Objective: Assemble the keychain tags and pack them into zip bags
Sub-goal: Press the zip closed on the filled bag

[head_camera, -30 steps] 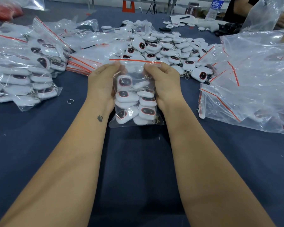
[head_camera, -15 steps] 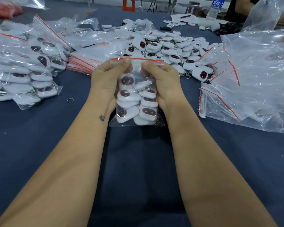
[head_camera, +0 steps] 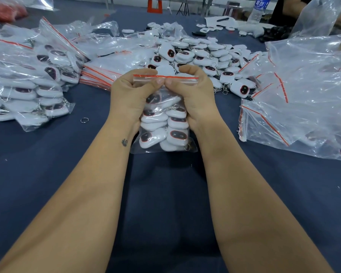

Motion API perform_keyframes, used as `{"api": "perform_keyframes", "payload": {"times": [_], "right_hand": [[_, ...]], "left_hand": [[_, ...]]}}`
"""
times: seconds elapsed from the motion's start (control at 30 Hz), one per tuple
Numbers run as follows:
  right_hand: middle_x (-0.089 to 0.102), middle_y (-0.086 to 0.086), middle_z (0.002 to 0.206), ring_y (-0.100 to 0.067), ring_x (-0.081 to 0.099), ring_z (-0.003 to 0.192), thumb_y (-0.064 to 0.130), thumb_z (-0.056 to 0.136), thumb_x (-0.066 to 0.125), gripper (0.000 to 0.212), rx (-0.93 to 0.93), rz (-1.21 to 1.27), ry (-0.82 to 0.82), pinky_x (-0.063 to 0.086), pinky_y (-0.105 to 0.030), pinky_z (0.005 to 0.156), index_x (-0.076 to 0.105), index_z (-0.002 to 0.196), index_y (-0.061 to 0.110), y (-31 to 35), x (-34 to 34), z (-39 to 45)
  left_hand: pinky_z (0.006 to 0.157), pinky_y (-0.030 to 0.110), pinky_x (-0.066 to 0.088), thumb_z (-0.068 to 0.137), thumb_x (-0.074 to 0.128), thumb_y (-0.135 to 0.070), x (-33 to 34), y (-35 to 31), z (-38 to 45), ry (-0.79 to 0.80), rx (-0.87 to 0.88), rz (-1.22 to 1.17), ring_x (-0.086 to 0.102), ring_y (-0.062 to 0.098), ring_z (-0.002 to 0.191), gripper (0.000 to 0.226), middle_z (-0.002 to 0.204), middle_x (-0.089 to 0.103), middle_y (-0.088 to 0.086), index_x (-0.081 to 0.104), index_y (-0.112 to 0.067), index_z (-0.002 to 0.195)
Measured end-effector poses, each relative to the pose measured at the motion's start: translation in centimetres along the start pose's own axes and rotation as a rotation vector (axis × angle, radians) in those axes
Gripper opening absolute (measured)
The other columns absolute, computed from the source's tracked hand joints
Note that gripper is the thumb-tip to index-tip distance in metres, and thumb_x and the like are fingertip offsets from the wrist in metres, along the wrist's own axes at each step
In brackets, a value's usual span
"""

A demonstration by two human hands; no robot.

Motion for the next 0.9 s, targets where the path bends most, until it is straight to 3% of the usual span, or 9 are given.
{"api": "perform_keyframes", "payload": {"times": [0.07,0.17,0.3,0.43,0.5,0.63,0.7,0.8,0.9], "right_hand": [[0.072,-0.008,0.079,-0.022,0.07,0.07,-0.012,0.074,0.075,0.041,0.001,0.008,-0.022,0.06,-0.041,0.075,0.057,0.101,0.013,-0.1,-0.1,0.0],[0.072,-0.021,0.094,-0.032,0.071,0.08,-0.009,0.076,0.075,0.047,0.027,0.032,-0.01,0.058,-0.051,0.083,0.06,0.113,0.017,-0.2,0.1,-0.2],[0.071,-0.026,0.104,-0.038,0.07,0.096,0.0,0.082,0.07,0.053,0.021,-0.008,0.024,0.053,-0.058,0.093,0.057,0.125,0.029,-0.1,0.4,-0.5],[0.061,-0.011,0.13,-0.028,0.061,0.12,0.028,0.087,0.069,0.059,0.074,-0.299,0.082,0.047,-0.052,0.104,0.045,0.141,0.03,-0.7,1.5,-0.8],[0.061,-0.001,0.126,-0.019,0.06,0.119,0.04,0.087,0.068,0.056,0.076,-0.417,0.167,0.045,-0.046,0.107,0.045,0.137,0.035,-0.9,3.0,-1.3],[0.065,0.002,0.111,-0.006,0.067,0.094,0.048,0.069,0.074,0.083,0.035,-0.523,0.43,0.051,-0.024,0.091,0.036,0.142,0.04,-2.5,7.9,-3.4],[0.061,0.006,0.115,-0.002,0.065,0.088,0.041,0.065,0.082,0.1,-0.02,-0.601,0.569,0.052,-0.019,0.082,0.024,0.147,0.045,-3.7,10.9,-4.8],[0.058,0.031,0.112,0.008,0.061,0.09,0.026,0.073,0.082,0.091,-0.191,-0.693,0.667,0.048,-0.012,0.076,0.026,0.141,0.051,-4.4,14.9,-6.6],[0.06,0.022,0.113,-0.002,0.058,0.094,0.03,0.074,0.079,0.072,-0.298,-0.862,0.595,0.052,-0.033,0.086,0.041,0.135,0.038,-4.9,17.3,-7.0]], "left_hand": [[0.073,0.039,0.059,0.082,0.076,-0.007,-0.2,0.3,0.2,-0.023,-0.036,-0.022,0.069,0.024,0.072,0.007,0.076,0.074,0.009,0.074,-0.012,0.078],[0.063,0.033,0.057,0.094,0.065,-0.019,-1.0,1.5,0.6,-0.075,-0.16,-0.057,0.07,0.023,0.065,0.031,0.073,0.074,0.009,0.075,-0.015,0.065],[0.063,0.033,0.057,0.098,0.06,-0.022,-1.2,1.7,0.1,-0.088,-0.182,-0.058,0.07,0.023,0.066,0.034,0.076,0.074,0.01,0.074,-0.016,0.067],[0.084,0.051,0.057,0.098,0.059,-0.024,-2.9,0.0,-0.9,-0.19,-0.16,-0.102,0.068,0.03,0.08,0.026,0.09,0.073,0.02,0.071,-0.005,0.084],[0.088,0.055,0.056,0.099,0.058,-0.022,-4.9,-1.6,-1.0,-0.26,-0.124,-0.098,0.067,0.031,0.082,0.026,0.095,0.072,0.023,0.07,-0.005,0.085],[0.049,0.029,0.054,0.101,0.054,-0.024,-9.5,-7.0,-0.3,-0.343,0.046,0.024,0.066,0.017,0.057,0.029,0.069,0.073,0.004,0.067,-0.012,0.077],[0.045,0.026,0.047,0.102,0.052,-0.026,-11.9,-10.1,0.0,-0.423,0.132,0.146,0.064,0.017,0.056,0.031,0.064,0.07,-0.002,0.063,-0.017,0.074],[0.068,0.028,0.05,0.102,0.048,-0.023,-14.7,-13.6,0.5,-0.536,0.257,0.435,0.063,0.009,0.083,0.016,0.09,0.069,-0.008,0.064,-0.021,0.106],[0.107,0.035,0.037,0.093,0.049,-0.013,-15.1,-15.9,-0.2,-0.675,0.4,0.796,0.041,0.019,0.131,0.049,0.137,0.05,0.001,0.042,-0.017,0.142]]}}
Point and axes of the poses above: each hand's wrist, its own z-axis towards the middle knuckle, its own x-axis out of the palm, y = z × x, the point moved 8 cm from there along z, towards the middle knuckle
